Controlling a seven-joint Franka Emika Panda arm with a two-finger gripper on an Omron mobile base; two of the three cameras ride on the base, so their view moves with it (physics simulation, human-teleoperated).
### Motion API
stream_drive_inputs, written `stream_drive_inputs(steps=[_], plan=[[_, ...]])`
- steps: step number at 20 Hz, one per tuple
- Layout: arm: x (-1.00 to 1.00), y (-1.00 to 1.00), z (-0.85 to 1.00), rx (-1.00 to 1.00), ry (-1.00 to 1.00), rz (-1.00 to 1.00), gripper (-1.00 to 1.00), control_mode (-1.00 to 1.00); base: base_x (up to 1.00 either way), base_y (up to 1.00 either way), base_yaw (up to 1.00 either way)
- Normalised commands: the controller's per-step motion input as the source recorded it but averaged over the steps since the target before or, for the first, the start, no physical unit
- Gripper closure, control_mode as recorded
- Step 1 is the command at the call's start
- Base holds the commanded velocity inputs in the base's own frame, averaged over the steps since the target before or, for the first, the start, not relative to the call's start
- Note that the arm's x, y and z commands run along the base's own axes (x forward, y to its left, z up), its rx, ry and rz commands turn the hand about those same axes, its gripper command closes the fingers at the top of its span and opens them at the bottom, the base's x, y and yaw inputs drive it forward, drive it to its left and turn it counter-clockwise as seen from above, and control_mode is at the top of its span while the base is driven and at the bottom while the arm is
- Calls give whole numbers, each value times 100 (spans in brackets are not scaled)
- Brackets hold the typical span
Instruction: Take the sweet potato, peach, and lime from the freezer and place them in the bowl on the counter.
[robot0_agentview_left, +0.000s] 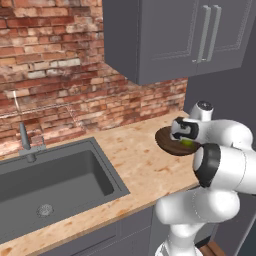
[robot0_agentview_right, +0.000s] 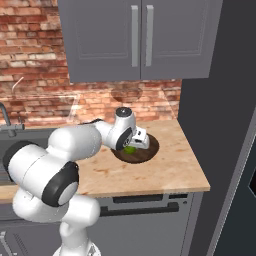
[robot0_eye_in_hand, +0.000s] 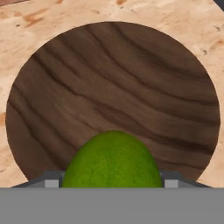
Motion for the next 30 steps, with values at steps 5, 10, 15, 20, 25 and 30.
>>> stream_drive_inputs(steps=[5,10,15,20,25,30], plan=[[31,0,-10,0,1,0,-100,-100,0,0,0],[19,0,-6,0,0,0,-100,-100,0,0,0],[22,0,-10,0,0,0,-100,-100,0,0,0],[-2,0,-2,0,-2,0,-100,-100,0,0,0],[-66,0,19,6,-13,0,-100,-100,0,0,0],[-91,0,36,4,-16,0,-100,-100,0,0,0]])
